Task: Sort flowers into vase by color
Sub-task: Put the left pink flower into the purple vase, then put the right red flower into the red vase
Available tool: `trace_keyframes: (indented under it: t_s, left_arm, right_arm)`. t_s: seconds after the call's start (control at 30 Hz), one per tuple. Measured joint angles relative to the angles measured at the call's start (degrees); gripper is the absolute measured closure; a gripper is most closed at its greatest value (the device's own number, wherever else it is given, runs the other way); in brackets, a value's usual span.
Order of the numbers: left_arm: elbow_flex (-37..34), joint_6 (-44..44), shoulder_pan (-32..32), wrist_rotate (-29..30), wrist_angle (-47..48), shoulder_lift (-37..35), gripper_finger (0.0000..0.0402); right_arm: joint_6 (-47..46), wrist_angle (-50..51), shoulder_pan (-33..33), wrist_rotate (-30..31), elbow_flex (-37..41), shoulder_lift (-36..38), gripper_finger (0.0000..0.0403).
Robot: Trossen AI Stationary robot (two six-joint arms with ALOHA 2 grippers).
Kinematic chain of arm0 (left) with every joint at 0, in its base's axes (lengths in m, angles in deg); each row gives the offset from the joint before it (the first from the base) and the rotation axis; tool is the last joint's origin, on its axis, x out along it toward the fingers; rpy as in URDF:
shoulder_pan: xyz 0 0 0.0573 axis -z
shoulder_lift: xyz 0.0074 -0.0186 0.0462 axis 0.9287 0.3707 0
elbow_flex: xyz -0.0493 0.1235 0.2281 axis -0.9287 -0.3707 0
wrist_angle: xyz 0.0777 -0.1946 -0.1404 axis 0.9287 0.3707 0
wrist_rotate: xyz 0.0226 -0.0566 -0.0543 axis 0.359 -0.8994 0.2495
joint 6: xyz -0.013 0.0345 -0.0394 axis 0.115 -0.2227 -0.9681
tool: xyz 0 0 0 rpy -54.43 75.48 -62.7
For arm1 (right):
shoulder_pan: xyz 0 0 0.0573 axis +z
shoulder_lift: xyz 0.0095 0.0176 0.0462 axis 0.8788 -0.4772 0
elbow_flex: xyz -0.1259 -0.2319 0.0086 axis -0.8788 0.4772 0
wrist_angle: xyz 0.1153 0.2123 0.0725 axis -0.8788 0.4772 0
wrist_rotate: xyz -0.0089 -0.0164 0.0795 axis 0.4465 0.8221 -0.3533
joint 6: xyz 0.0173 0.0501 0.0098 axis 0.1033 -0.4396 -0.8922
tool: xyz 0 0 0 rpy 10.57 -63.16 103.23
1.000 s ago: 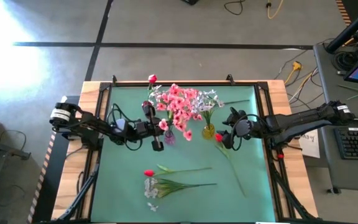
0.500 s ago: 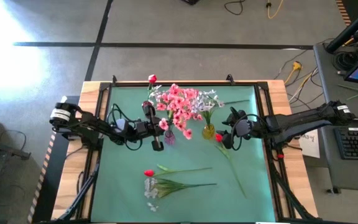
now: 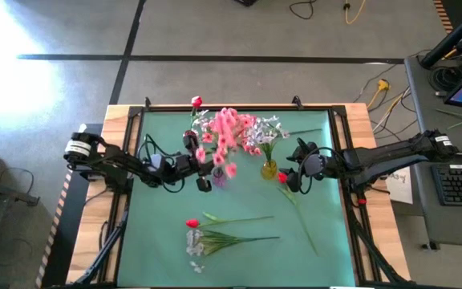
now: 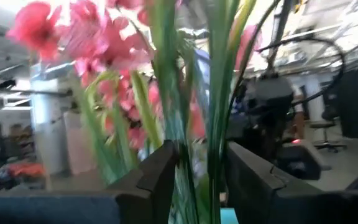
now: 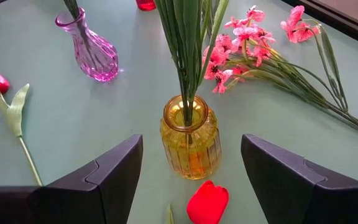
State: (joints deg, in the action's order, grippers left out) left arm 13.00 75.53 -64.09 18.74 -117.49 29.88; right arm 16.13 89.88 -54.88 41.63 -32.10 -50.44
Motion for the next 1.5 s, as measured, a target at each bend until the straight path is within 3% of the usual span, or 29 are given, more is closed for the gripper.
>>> trace_keyframes:
  t_s: [0.53, 0.93, 1.3, 1.5]
  left_arm:
    - [-6.9, -7.2, 1.3, 0.3, 0.0, -0.4, 0.0214]
    - [-8.0, -11.2, 1.5, 0.4, 0.0, -1.5, 0.0202]
    - [-8.1, -13.8, 2.3, 0.5, 2.0, -3.9, 0.0121]
    - [-10.6, -15.1, 2.5, 0.4, 7.1, -7.3, 0.0104]
  right_arm:
    - [0.0, 0.0, 0.0, 0.0, 0.0, 0.0, 0.0138]
    - [0.0, 0.0, 0.0, 0.0, 0.0, 0.0, 0.0138]
    - [-0.9, 0.0, 0.0, -0.1, 0.1, 0.0, 0.0138]
    - [-4.1, 0.0, 0.0, -1.3, -0.2, 0.0, 0.0138]
